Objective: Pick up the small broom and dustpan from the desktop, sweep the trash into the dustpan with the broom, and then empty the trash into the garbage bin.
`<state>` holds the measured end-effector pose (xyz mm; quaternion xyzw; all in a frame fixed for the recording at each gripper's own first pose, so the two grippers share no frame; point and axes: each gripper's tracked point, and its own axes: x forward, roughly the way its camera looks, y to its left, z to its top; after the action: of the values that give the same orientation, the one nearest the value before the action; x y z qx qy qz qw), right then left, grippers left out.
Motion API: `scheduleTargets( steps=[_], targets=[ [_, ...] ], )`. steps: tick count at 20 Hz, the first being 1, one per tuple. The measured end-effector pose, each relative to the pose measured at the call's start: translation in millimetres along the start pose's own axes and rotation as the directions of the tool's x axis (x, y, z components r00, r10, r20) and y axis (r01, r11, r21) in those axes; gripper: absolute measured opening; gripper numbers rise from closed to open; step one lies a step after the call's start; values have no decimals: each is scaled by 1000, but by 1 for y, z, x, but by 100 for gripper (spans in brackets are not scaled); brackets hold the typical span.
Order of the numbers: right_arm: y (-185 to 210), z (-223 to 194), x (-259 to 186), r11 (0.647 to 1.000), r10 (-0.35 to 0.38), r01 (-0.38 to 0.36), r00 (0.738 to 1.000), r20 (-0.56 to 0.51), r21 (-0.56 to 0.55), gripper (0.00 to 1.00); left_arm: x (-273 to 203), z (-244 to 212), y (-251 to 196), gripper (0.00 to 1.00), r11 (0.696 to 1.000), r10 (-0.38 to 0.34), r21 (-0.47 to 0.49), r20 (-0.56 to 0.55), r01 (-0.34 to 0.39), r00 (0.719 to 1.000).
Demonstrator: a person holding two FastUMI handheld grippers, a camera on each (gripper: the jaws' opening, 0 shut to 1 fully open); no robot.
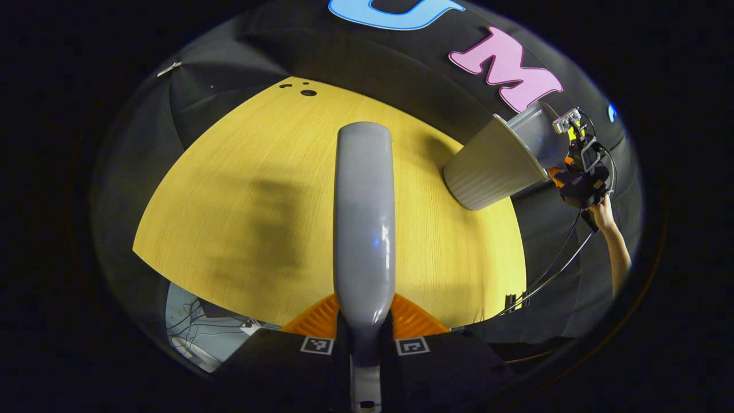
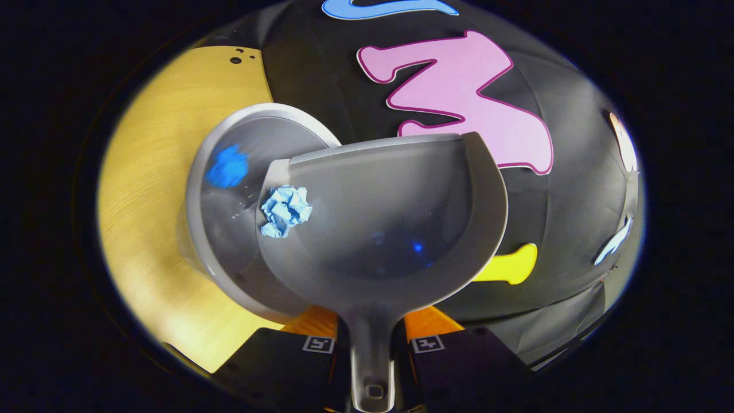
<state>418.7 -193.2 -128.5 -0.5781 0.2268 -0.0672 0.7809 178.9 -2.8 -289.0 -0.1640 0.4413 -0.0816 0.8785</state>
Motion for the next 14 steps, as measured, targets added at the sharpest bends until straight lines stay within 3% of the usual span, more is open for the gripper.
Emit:
scheduleTargets(
  steps=[1, 3, 7, 14],
  targets=[
    [0, -1, -2, 1000, -15, 15, 1000, -6, -5, 34, 0, -1, 1, 29, 1000, 4, 1, -2, -4, 1000],
    [-1, -2, -3, 998, -32, 31, 999, -4, -53, 34, 0, -1, 2, 25, 1000, 11, 0, -5, -11, 1000],
    [-4, 7, -1, 967, -90, 102, 994, 63, -232, 34, -3, -7, 0, 25, 1000, -9, -28, -2, 9, 1000],
    [-11, 11, -5, 919, -101, 132, 990, 104, -371, 34, -9, -15, -7, 25, 1000, -17, -3, -6, 17, 1000]
  ],
)
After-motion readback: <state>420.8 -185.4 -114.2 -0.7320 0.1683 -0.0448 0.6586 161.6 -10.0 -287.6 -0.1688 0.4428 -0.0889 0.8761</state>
